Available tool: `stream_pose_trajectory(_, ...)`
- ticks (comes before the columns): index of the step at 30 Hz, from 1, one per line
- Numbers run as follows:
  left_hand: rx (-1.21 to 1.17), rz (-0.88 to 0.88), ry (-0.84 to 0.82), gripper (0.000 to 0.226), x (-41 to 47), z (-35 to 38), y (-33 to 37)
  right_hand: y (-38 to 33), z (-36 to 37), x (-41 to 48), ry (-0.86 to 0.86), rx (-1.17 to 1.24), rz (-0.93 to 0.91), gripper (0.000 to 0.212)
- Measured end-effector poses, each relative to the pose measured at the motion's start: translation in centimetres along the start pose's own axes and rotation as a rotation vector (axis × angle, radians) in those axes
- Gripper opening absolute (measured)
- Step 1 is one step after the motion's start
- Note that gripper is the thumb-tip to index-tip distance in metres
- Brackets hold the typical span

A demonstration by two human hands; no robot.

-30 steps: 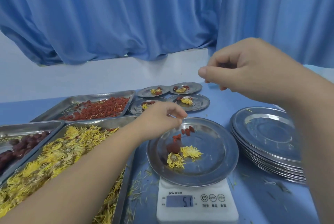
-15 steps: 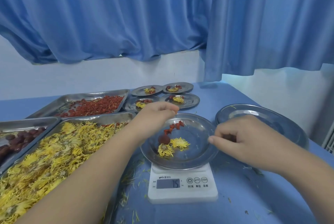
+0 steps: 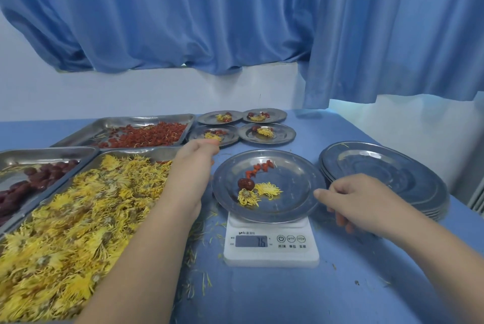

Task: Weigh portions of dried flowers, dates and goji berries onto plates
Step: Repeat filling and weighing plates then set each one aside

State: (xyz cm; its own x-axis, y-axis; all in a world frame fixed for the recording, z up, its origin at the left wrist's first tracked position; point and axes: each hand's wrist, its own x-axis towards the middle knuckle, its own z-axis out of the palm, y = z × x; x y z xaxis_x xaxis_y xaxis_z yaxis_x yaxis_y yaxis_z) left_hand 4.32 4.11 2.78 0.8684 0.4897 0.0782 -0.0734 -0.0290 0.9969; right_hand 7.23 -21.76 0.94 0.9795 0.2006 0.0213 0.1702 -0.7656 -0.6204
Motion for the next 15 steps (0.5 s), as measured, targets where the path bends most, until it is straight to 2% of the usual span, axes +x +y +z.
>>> stream_pose_trajectory(3, -0.007, -0.014, 0.018, 0.015, 0.0, -0.4, -0.2, -0.1, 0.8, 0.0, -0.071, 0.102, 0.096, 0.049)
stream_pose_trajectory(8, -0.013, -0.052, -0.042, 0.005, -0.4, -0.6, 0.0, -0.4, 1.6, -0.1, -0.183, 0.241, 0.220, 0.057)
stream_pose_trajectory(11, -0.024, -0.082, -0.062, 0.004, -0.6, -0.6, 0.3, -0.5, 1.6, -0.1, -0.227, 0.358, 0.258, 0.050)
stream_pose_trajectory(15, -0.053, -0.073, -0.096, 0.006, -1.0, -0.6, 0.6, -0.5, 1.6, -0.2, -0.277, 0.512, 0.254, 0.030)
